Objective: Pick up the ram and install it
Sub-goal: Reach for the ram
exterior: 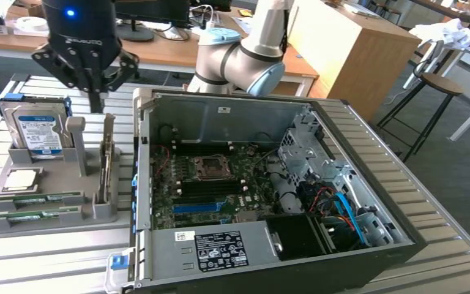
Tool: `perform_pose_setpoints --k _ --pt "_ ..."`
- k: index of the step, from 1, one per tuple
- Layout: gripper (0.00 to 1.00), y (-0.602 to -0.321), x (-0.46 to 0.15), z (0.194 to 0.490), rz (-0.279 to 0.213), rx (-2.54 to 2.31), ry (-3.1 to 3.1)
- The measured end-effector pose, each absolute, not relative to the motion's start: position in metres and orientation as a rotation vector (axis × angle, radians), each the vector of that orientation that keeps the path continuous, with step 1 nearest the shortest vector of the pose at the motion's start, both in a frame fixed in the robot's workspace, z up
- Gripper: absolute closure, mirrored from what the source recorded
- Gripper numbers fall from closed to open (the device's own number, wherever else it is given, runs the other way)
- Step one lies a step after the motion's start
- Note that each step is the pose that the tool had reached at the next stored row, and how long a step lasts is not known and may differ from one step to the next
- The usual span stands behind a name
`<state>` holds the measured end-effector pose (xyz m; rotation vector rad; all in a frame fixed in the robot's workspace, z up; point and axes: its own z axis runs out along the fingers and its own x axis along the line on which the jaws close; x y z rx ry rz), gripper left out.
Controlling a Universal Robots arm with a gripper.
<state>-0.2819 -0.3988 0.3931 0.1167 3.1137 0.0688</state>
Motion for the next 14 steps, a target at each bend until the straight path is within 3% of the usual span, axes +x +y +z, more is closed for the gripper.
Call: perform_pose_setpoints --k 14 --pt "0.9 -0.399 -0.323 0.393 0.069 0.117 3.114"
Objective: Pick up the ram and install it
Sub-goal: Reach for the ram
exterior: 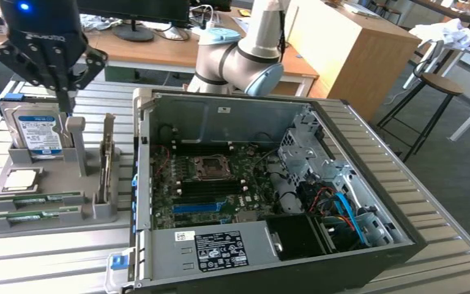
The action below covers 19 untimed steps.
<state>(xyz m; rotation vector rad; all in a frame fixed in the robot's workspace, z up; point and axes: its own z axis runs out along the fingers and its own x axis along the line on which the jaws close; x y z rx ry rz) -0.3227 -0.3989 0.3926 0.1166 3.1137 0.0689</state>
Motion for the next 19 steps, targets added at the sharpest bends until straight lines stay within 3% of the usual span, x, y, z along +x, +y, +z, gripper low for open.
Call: perform_pose_setpoints --k 19 --pt "0.9 -0.399 -0.372 0.391 0.069 0.117 3.114"
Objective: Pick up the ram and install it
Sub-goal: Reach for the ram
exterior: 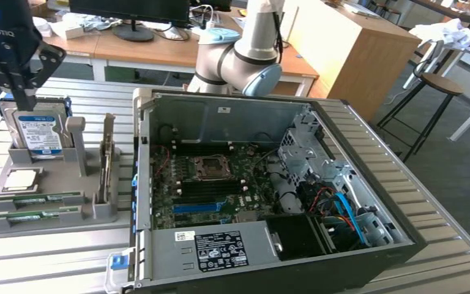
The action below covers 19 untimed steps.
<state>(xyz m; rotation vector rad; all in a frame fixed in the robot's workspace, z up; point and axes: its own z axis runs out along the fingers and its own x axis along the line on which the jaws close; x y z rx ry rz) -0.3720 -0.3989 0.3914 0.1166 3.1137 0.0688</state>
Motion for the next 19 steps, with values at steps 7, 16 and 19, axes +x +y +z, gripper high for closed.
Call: perform_pose_setpoints --k 7,16,19 --pt "0.9 -0.3988 -0.3744 0.3912 0.069 0.117 3.114" --pt "0.9 -0.3989 -0.3745 0.3912 0.069 0.117 3.114" --pt "0.9 -0.4013 -0.3745 0.3912 0.069 0.117 3.114"
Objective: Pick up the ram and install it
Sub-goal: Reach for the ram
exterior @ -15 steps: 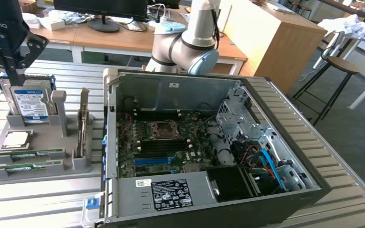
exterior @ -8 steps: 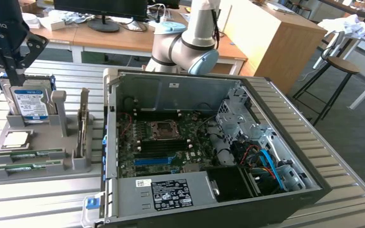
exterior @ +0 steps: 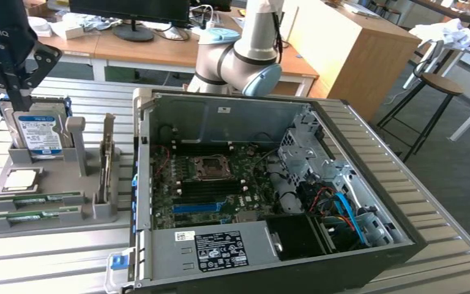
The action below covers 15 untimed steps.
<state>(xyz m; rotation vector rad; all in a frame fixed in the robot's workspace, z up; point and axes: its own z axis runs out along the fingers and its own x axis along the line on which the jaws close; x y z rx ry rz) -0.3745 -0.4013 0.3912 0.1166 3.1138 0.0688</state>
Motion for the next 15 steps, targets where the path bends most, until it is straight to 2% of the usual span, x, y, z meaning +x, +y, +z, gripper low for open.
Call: perform_pose_setpoints --k 15 --pt "0.9 -0.416 -0.374 0.391 0.073 0.116 3.114"
